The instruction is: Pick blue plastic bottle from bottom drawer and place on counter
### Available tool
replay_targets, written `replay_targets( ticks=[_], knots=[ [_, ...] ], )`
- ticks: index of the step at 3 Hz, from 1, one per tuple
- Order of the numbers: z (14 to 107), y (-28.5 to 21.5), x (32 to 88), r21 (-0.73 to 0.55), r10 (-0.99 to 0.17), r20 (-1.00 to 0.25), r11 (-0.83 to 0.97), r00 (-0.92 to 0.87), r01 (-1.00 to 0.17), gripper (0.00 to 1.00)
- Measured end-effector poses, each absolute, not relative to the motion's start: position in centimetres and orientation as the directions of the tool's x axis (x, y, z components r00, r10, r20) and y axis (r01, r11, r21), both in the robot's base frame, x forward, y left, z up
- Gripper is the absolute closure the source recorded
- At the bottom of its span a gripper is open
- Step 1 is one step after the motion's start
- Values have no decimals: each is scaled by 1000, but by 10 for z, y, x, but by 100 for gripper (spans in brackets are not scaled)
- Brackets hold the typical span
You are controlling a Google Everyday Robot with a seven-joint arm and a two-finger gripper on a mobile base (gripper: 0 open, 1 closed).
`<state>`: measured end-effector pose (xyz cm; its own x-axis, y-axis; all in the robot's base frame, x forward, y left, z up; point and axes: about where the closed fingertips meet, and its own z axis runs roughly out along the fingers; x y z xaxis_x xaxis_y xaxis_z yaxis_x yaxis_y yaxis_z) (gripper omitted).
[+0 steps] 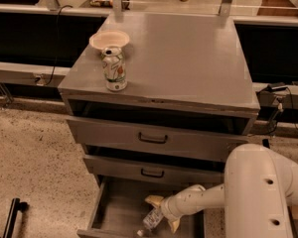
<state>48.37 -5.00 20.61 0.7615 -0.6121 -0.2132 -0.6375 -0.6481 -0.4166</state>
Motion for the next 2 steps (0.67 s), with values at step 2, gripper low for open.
replay_targets(
  ticks=[2],
  knots=[
    [157,-50,491,-378,-644,-238,-628,727,-680,0]
  ],
)
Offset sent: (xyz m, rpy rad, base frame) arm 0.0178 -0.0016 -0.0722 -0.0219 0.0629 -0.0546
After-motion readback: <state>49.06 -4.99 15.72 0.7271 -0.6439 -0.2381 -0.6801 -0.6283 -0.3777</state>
